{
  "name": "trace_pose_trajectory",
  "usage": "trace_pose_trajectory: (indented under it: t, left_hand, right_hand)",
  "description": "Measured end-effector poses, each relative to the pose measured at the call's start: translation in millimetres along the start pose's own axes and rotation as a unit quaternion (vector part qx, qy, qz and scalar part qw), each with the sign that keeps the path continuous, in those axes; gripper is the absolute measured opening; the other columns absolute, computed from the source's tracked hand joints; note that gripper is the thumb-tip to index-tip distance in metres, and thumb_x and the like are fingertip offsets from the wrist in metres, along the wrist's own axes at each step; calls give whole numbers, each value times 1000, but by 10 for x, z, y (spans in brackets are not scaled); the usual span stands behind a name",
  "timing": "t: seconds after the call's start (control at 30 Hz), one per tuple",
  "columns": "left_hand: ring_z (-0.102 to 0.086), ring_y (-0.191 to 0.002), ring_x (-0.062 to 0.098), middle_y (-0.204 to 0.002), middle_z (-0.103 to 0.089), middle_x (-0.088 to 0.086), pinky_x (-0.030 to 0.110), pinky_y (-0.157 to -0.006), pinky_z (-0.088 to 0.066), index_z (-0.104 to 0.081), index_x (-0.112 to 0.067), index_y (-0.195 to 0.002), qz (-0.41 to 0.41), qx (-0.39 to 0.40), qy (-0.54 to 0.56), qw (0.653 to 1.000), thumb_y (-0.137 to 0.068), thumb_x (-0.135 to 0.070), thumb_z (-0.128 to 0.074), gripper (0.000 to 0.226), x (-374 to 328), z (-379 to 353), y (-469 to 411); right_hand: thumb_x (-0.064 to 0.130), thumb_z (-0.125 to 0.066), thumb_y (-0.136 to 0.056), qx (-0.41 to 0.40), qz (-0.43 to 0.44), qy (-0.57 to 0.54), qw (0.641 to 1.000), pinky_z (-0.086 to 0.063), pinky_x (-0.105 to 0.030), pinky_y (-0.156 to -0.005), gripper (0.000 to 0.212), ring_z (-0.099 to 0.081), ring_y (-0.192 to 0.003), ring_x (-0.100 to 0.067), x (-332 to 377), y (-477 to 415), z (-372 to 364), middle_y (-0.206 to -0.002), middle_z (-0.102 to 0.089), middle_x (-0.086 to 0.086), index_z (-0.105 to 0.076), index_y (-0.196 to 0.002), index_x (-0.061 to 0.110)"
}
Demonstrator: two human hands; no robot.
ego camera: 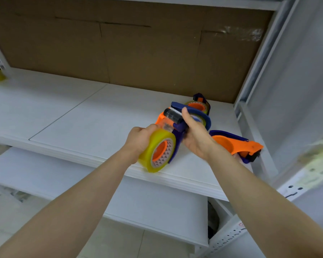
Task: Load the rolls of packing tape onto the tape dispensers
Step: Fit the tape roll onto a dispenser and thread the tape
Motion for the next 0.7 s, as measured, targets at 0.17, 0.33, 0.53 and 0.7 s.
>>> trace_pose_trajectory:
  t: [0.17,0.33,0.53,0.7]
  left_hand:
    - [-59,-53,17,-67,-63,7,24,-54,-48,-65,-13,-85,56,32,183,981,-86,-34,-54,24,49,69,-5]
    - [-51,-38,8,-46,-57,0,17,-43,-46,-61,-14,-70,76,84,259,959,-90,-37,-45,35,59,28,21]
    - [-67,-93,23,-99,-72,6,41,-81,-55,-66,-28,-104,106,84,115,984,-79,-76,-36,62,18,98,-34]
    - [-64,-91,22,-105,-67,7,29,-63,-52,-56,-17,-116,39,39,-15,998,-74,-34,-76,50,-80,132,-65]
  right_hand:
    - [12,-78,-68,72,-49,187,979,-48,-43,-99,67,-62,-110,-25,-378,64,-26,-118,-66,-7,-49,-128,17]
    - [15,-72,-79,-49,1,320,946,-51,-44,-94,53,-57,-111,-22,-348,81,-122,-121,-59,-5,-47,-126,16]
    - [15,-68,-81,-89,13,376,922,-52,-41,-91,44,-58,-107,-24,-182,24,-133,-116,-62,-8,-53,-121,13]
    - [29,-65,-83,-93,-1,493,865,-54,-38,-85,37,-60,-101,-25,-40,-91,-153,-104,-61,-6,-54,-114,13]
Point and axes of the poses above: each hand's wrist, its own y-axis away from the middle knuckle, its own z-axis out of the back of the hand, x = y × z, the point moved 5 cm from there along -y, towards the middle knuckle
